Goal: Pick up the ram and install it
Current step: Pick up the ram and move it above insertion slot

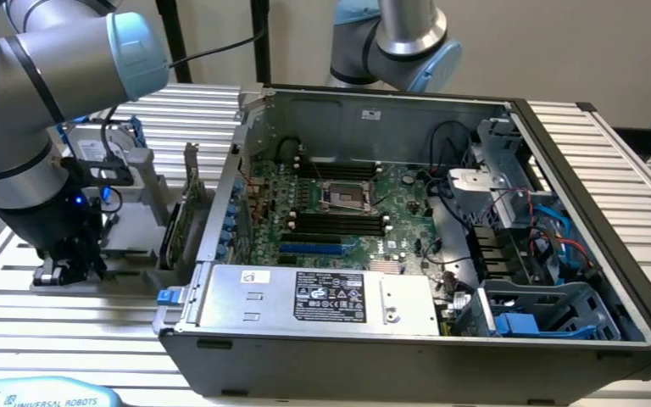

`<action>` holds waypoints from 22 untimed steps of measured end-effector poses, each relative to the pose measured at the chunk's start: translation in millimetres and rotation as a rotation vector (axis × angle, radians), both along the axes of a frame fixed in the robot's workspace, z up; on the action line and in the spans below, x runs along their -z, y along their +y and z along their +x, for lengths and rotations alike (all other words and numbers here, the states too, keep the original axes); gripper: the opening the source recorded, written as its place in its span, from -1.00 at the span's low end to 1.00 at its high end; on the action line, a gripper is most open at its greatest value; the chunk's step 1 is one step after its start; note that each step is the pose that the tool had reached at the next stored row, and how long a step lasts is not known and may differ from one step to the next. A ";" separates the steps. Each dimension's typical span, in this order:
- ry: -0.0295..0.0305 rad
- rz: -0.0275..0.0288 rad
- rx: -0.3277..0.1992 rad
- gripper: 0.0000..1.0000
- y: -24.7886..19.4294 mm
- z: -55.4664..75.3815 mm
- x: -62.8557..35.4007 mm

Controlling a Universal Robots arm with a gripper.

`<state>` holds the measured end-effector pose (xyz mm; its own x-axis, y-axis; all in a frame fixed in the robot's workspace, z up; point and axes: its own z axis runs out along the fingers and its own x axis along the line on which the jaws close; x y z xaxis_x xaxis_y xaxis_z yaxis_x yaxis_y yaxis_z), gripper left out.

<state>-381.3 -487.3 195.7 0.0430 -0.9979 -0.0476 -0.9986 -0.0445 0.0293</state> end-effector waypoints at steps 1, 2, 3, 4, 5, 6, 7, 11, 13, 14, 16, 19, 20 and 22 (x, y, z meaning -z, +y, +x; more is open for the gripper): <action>0.0001 -0.0001 0.000 -0.58 0.0 -0.1 -0.1; 0.0001 -0.0001 0.000 -0.58 0.0 -0.3 0.0; 0.0001 0.0000 0.000 -0.58 0.0 -0.6 0.0; 0.0001 -0.0001 0.000 -0.58 0.0 -0.8 0.0; 0.0000 0.0000 0.000 -0.58 0.0 -0.9 0.0; 0.0000 0.0000 0.000 -0.58 0.0 -0.9 0.0; 0.0000 0.0000 0.000 -0.58 0.0 -0.9 0.0; 0.0000 -0.0001 0.000 -0.63 0.0 -1.0 0.0; 0.0000 0.0000 0.000 -0.73 0.0 -1.0 0.0; 0.0001 -0.0001 0.000 -0.73 0.0 -1.0 0.0; 0.0000 -0.0001 0.000 -0.73 0.0 -1.0 0.0; 0.0000 0.0000 0.001 -0.73 0.0 -1.0 0.0; 0.0001 0.0000 0.002 -0.73 0.0 -1.0 0.0; 0.0000 0.0001 0.011 -0.73 0.0 -1.0 0.0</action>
<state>-382.3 -487.3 195.7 0.0323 -0.9983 -0.0477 -0.9990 -0.0337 0.0293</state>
